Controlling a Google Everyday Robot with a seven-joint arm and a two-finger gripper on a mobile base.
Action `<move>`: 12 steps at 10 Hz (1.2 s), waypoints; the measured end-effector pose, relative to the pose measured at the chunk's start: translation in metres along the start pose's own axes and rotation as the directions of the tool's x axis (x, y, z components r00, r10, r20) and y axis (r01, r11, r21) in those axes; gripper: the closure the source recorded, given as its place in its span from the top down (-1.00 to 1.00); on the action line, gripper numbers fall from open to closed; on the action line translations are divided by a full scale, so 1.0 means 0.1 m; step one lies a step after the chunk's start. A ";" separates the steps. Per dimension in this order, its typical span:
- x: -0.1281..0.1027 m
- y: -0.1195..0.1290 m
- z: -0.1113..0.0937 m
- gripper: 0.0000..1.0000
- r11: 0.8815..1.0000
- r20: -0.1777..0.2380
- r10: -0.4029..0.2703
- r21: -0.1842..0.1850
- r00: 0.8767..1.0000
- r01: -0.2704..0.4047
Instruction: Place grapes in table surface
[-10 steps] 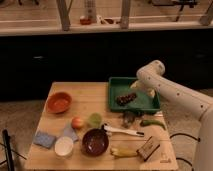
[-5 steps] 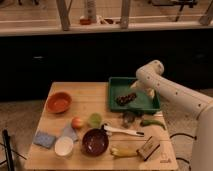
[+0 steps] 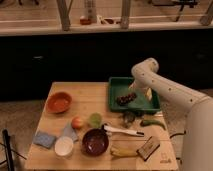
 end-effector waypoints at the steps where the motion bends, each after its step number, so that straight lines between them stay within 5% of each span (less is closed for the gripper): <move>1: -0.04 -0.02 0.01 0.60 1.000 0.014 0.009 0.011 1.000 -0.009; 6: -0.25 -0.23 0.13 0.60 0.990 0.079 0.103 0.092 0.992 -0.110; 12: -0.26 -0.31 0.29 0.60 0.977 0.119 0.196 0.064 0.973 -0.205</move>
